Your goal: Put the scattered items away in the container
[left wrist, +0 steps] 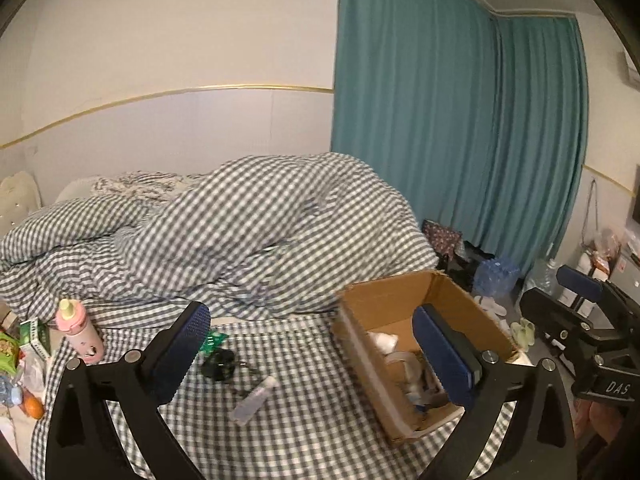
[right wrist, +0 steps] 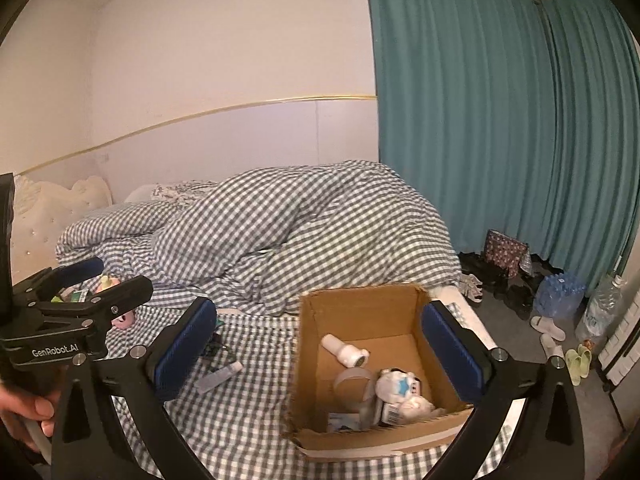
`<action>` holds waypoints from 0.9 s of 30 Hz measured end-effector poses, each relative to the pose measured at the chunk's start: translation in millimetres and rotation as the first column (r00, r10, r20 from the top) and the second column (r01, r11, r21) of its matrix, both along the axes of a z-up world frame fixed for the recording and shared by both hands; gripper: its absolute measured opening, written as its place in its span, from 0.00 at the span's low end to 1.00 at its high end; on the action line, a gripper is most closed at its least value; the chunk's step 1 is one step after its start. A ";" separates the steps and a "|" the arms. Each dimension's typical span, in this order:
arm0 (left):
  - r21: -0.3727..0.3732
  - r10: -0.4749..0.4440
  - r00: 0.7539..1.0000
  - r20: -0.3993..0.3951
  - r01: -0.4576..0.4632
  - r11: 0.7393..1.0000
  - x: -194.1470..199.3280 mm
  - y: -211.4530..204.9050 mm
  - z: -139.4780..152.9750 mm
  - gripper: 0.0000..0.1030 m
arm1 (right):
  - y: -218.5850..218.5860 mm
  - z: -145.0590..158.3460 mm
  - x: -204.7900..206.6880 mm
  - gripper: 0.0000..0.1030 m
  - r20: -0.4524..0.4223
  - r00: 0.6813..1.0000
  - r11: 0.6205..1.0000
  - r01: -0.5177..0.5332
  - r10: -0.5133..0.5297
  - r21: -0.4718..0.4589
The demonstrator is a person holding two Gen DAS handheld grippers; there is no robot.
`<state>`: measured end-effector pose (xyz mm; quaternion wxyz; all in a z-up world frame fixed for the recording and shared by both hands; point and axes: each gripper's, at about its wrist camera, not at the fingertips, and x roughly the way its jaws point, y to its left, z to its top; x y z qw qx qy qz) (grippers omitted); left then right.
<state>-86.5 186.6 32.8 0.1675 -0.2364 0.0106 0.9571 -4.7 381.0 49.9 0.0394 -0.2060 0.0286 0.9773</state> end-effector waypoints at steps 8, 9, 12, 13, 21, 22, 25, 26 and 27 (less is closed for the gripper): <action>0.013 0.078 0.997 0.008 -0.078 0.997 -9.2 -45.0 -5.5 1.00 | -35.3 1.4 -15.0 1.00 0.006 0.998 0.998 -0.058 0.058 0.020; 0.012 0.086 0.996 0.006 -0.086 0.996 -9.1 -49.8 -5.3 1.00 | -39.1 1.2 -16.2 1.00 0.006 0.998 0.998 -0.063 0.063 0.019; 0.013 0.105 0.994 0.004 -0.105 0.994 -8.8 -62.1 -5.8 1.00 | -48.8 0.6 -18.7 1.00 0.006 0.997 0.997 -0.080 0.080 0.017; 0.015 0.112 0.994 0.002 -0.112 0.994 -8.6 -67.7 -6.1 1.00 | -52.2 -0.3 -20.4 1.00 0.007 0.996 0.996 -0.086 0.085 0.017; 0.006 0.169 0.986 -0.001 -0.169 0.986 -10.5 -105.5 -11.0 1.00 | -84.6 -7.7 -36.7 1.00 0.018 0.991 0.991 -0.132 0.132 0.010; 0.008 0.176 0.984 0.001 -0.176 0.984 -11.1 -111.3 -11.9 1.00 | -87.9 -8.8 -39.6 1.00 0.019 0.990 0.990 -0.138 0.138 0.009; 0.012 0.197 0.980 0.003 -0.197 0.980 -12.4 -127.7 -13.8 1.00 | -102.1 -11.5 -48.0 1.00 0.025 0.987 0.987 -0.158 0.158 0.010; 0.013 0.205 0.979 0.004 -0.205 0.979 -12.8 -132.9 -14.3 1.00 | -106.7 -12.4 -50.3 1.00 0.026 0.986 0.986 -0.164 0.163 0.011; 0.014 0.212 0.977 0.004 -0.212 0.977 -13.3 -138.5 -15.0 1.00 | -111.1 -13.1 -52.8 1.00 0.028 0.985 0.986 -0.169 0.168 0.011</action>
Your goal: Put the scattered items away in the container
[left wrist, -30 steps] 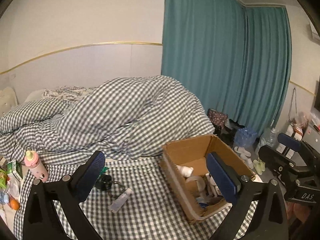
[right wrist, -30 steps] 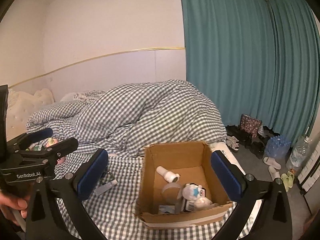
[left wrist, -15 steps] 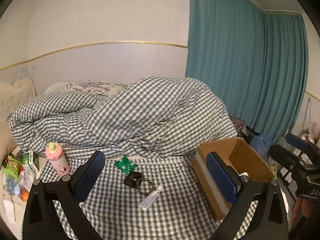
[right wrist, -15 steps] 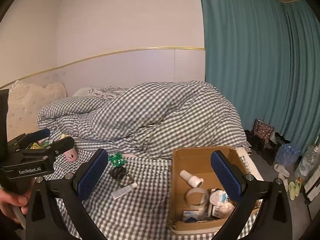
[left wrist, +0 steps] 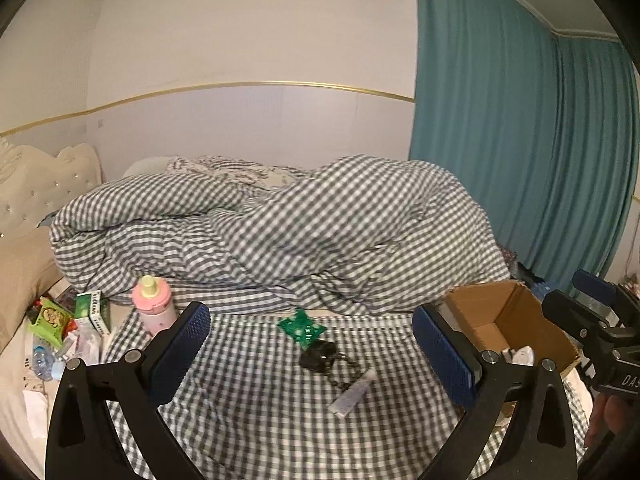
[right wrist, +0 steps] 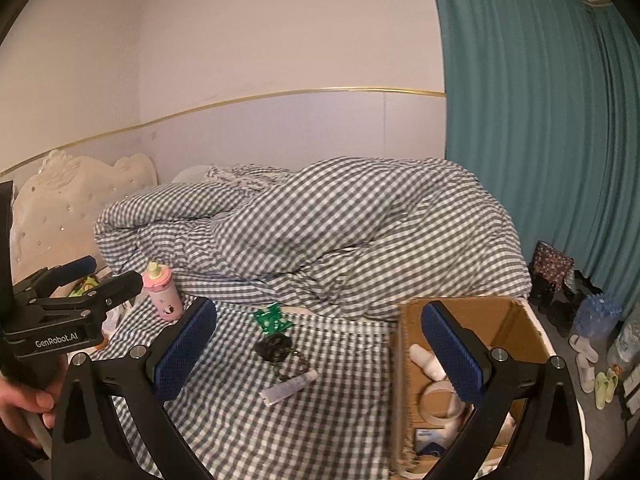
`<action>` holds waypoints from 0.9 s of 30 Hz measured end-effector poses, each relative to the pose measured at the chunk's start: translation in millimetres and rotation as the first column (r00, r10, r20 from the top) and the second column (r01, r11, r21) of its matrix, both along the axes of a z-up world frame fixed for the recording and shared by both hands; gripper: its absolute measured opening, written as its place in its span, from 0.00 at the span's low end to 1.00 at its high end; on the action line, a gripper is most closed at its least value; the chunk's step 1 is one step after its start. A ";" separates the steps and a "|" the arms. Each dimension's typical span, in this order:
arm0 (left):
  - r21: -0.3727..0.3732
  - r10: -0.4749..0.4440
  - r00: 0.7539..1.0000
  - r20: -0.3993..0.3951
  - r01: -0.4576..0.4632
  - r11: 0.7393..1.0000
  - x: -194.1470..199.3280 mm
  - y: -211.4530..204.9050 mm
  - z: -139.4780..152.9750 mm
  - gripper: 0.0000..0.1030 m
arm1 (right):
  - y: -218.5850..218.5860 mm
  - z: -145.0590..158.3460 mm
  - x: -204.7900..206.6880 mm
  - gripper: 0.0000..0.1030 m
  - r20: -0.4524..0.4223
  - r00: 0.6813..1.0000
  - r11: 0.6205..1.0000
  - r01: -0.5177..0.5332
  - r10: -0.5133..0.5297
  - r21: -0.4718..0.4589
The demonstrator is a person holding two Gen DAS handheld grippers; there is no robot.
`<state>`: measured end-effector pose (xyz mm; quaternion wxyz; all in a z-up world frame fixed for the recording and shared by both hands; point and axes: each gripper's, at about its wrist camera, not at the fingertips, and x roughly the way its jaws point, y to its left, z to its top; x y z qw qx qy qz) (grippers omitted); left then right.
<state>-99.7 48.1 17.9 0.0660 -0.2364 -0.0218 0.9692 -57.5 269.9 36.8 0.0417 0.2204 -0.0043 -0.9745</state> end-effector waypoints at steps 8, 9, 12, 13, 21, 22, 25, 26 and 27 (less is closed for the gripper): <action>-0.010 0.053 0.999 0.007 -0.052 0.999 -5.4 -34.0 -6.6 1.00 | -26.0 -6.0 -16.2 1.00 0.015 0.999 0.999 -0.038 0.038 -0.002; -0.009 0.058 0.998 0.007 -0.058 0.998 -5.4 -38.1 -7.1 1.00 | -29.5 -7.1 -17.8 1.00 0.016 0.999 0.999 -0.042 0.042 -0.002; -0.008 0.073 0.997 0.007 -0.073 0.997 -6.3 -48.2 -9.0 1.00 | -38.2 -10.3 -23.3 1.00 0.021 0.998 0.999 -0.052 0.052 -0.006; -0.009 0.078 0.997 0.009 -0.077 0.997 -6.7 -51.2 -10.1 1.00 | -40.9 -11.3 -25.7 1.00 0.024 0.998 0.998 -0.055 0.055 -0.009; -0.015 0.080 0.996 0.035 -0.079 0.997 -20.6 -58.9 -26.7 1.00 | -58.5 -28.2 -42.8 1.00 0.068 0.994 0.997 -0.083 0.083 -0.001; -0.021 0.077 0.996 0.039 -0.076 0.997 -23.2 -57.8 -29.3 1.00 | -59.2 -31.3 -45.7 1.00 0.077 0.993 0.996 -0.086 0.085 0.004; -0.037 0.073 0.996 0.055 -0.071 0.997 -33.1 -55.7 -38.4 1.00 | -59.1 -40.6 -53.8 1.00 0.096 0.992 0.996 -0.082 0.080 0.021; -0.039 0.071 0.995 0.064 -0.068 0.997 -36.7 -55.1 -41.9 1.00 | -58.1 -43.3 -56.4 1.00 0.103 0.992 0.997 -0.081 0.079 0.017; -0.042 0.070 0.995 0.075 -0.067 0.997 -40.5 -54.2 -46.1 1.00 | -56.8 -47.1 -60.2 1.00 0.112 0.991 0.997 -0.079 0.078 0.010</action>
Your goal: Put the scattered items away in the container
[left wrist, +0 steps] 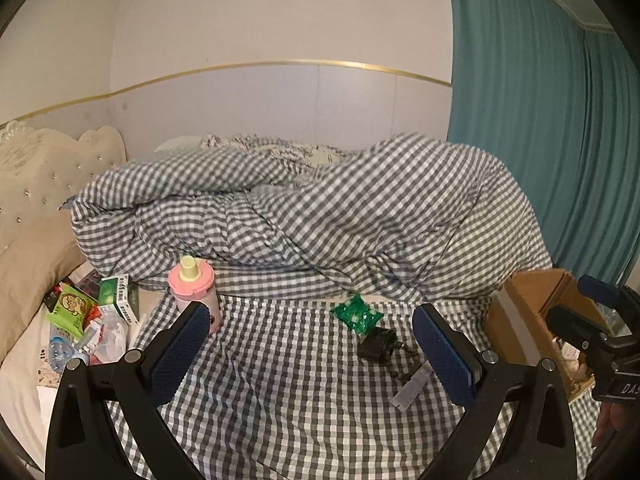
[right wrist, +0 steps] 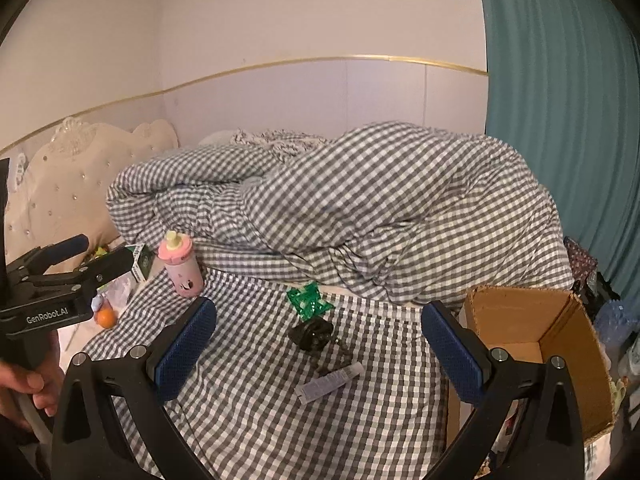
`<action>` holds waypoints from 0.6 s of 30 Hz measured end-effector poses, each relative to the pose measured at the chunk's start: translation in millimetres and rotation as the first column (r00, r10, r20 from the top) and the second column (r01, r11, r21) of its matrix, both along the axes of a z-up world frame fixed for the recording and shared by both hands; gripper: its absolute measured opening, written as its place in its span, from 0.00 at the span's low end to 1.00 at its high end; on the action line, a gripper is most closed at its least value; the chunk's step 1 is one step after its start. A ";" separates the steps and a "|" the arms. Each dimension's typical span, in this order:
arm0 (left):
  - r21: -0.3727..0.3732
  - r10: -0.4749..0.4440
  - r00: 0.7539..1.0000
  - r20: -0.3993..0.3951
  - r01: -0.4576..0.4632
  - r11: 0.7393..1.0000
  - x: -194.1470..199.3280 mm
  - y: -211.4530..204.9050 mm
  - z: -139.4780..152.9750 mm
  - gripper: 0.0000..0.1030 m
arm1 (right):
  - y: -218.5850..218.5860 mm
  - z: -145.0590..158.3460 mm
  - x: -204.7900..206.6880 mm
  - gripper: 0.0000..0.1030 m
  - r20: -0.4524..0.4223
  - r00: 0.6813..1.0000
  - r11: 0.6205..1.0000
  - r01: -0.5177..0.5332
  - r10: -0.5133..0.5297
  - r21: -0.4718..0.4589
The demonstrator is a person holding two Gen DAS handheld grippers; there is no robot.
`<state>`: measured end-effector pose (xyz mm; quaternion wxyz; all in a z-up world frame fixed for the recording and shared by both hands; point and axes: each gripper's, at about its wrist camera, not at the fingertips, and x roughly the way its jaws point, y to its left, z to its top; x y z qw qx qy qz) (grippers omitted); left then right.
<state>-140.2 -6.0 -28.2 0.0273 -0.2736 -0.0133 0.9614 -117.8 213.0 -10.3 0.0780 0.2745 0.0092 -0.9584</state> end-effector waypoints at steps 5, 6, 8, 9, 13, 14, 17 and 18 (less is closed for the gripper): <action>-0.008 -0.008 0.998 0.060 0.008 1.000 -20.4 4.2 -24.9 1.00 | 3.8 -20.2 -18.5 1.00 0.055 0.998 1.000 0.012 -0.011 -0.005; -0.010 -0.009 0.997 0.074 0.010 1.000 -25.3 4.7 -30.7 1.00 | 4.4 -25.3 -22.4 1.00 0.067 0.998 1.000 0.013 -0.013 -0.003; -0.014 -0.014 0.995 0.099 0.016 1.000 -34.2 4.9 -41.5 1.00 | 6.8 -36.4 -30.0 1.00 0.092 0.996 1.000 0.016 -0.016 -0.003; -0.015 -0.017 0.994 0.111 0.018 1.000 -38.8 5.5 -47.0 1.00 | 8.4 -42.8 -34.3 1.00 0.104 0.994 1.000 0.020 -0.019 -0.005; -0.019 -0.029 0.987 0.156 0.032 0.999 -54.2 8.8 -67.4 1.00 | 13.2 -69.5 -51.7 1.00 0.163 0.986 0.999 0.032 -0.031 -0.007; -0.018 -0.031 0.986 0.166 0.035 0.999 -57.9 10.2 -72.4 1.00 | 13.6 -75.1 -55.3 1.00 0.174 0.984 0.999 0.034 -0.032 -0.007; -0.015 -0.042 0.979 0.199 0.045 0.999 -70.4 15.7 -89.3 1.00 | 13.6 -94.7 -65.7 1.00 0.208 0.977 0.999 0.039 -0.038 0.001; -0.015 -0.045 0.977 0.210 0.050 0.999 -74.5 17.9 -95.0 1.00 | 13.2 -100.3 -68.5 1.00 0.218 0.975 0.999 0.039 -0.039 0.004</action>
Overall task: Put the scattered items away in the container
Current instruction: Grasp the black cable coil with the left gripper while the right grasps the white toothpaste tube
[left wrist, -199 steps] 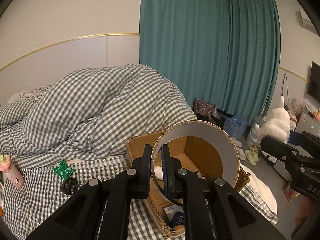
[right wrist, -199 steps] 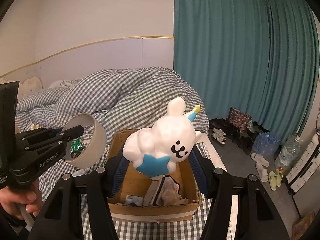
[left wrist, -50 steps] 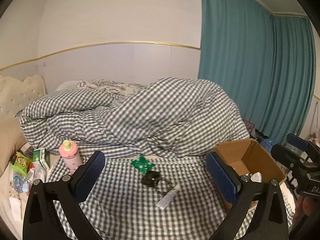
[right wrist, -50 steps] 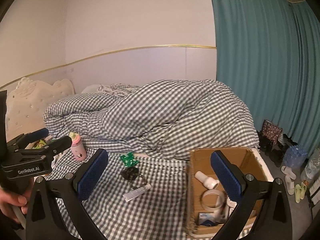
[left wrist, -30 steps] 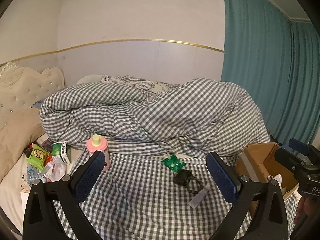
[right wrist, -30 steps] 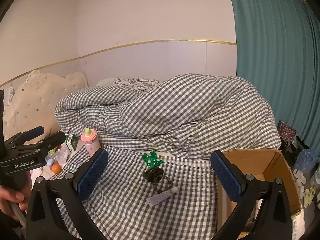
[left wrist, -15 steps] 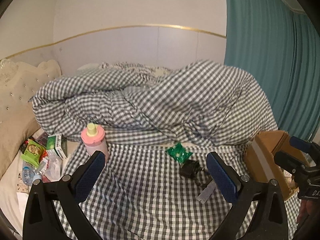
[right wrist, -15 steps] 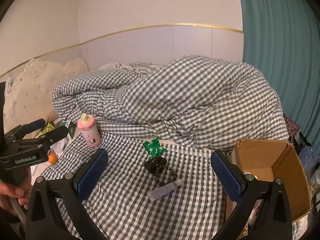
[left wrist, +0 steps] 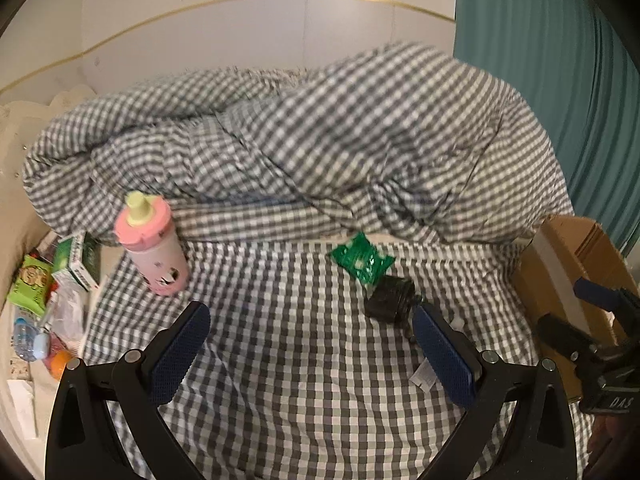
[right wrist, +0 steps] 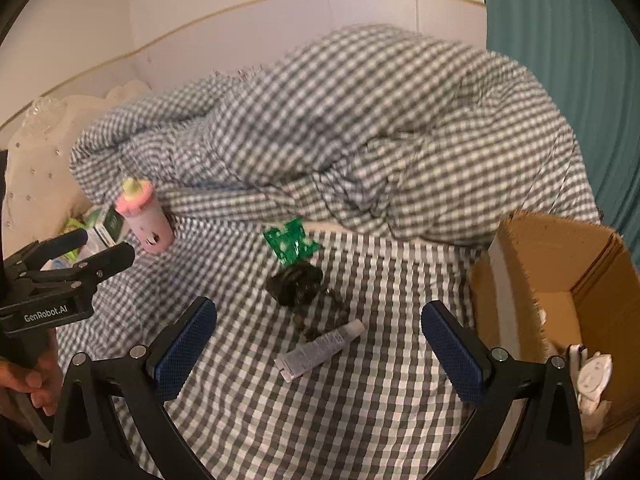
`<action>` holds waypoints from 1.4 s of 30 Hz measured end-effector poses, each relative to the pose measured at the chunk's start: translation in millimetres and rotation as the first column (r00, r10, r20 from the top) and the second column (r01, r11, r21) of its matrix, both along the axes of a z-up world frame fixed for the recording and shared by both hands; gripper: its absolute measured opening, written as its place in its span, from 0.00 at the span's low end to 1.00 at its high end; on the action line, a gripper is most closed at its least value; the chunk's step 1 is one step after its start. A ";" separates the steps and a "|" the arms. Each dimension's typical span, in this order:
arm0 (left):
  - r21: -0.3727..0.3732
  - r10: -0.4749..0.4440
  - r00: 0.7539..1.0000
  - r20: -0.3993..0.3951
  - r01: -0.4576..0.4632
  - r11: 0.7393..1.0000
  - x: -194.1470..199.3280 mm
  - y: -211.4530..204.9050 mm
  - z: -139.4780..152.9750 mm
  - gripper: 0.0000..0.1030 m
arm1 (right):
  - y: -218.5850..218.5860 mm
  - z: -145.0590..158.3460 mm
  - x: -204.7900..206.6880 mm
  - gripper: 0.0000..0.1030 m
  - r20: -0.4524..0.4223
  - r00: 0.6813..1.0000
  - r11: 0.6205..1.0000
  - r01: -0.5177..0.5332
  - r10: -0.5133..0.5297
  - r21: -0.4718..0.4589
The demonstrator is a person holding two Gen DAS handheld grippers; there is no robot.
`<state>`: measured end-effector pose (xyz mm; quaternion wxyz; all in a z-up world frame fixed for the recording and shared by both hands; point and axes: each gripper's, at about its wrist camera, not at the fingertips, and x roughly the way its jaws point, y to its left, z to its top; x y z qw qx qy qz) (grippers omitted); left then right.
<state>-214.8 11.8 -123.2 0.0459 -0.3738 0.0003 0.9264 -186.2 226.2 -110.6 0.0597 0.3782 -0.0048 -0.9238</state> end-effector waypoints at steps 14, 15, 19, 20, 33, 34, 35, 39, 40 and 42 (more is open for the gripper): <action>0.005 -0.068 0.991 0.119 0.068 0.998 -55.1 28.4 -69.0 1.00 | 10.1 -84.1 -36.4 1.00 0.161 0.987 0.999 0.019 -0.013 -0.033; 0.007 -0.075 0.989 0.127 0.075 0.997 -59.3 31.3 -73.8 1.00 | 11.9 -89.2 -38.7 1.00 0.170 0.985 0.999 0.023 -0.016 -0.041; 0.020 -0.113 0.981 0.160 0.112 0.994 -75.0 43.8 -89.2 1.00 | 15.3 -103.5 -45.4 0.98 0.193 0.981 0.997 0.029 -0.014 -0.075; 0.024 -0.125 0.978 0.166 0.122 0.992 -78.0 46.7 -92.3 1.00 | 15.4 -106.7 -46.8 0.97 0.198 0.980 0.996 0.028 -0.012 -0.080; 0.000 -0.193 0.960 0.204 0.197 0.980 -115.5 83.0 -129.1 1.00 | 25.9 -141.8 -64.1 0.68 0.257 0.966 0.981 0.033 0.017 -0.190; -0.001 -0.190 0.960 0.204 0.195 0.981 -117.8 83.5 -130.5 1.00 | 25.8 -142.8 -65.3 0.67 0.258 0.966 0.981 0.033 0.019 -0.193; -0.003 -0.186 0.961 0.204 0.190 0.982 -120.6 84.0 -132.2 0.99 | 25.8 -143.9 -66.7 0.67 0.260 0.965 0.980 0.033 0.020 -0.197; 0.030 -0.181 0.959 0.217 0.179 0.983 -129.4 82.0 -139.1 0.76 | 24.1 -148.4 -74.5 0.67 0.270 0.963 0.977 0.032 0.027 -0.212; 0.044 -0.185 0.958 0.218 0.179 0.983 -130.4 80.9 -140.3 0.65 | 23.0 -149.2 -76.8 0.67 0.270 0.962 0.976 0.031 0.029 -0.215; 0.040 -0.188 0.956 0.224 0.184 0.982 -131.7 81.3 -143.1 0.43 | 19.9 -150.2 -81.1 0.67 0.272 0.962 0.976 0.028 0.032 -0.216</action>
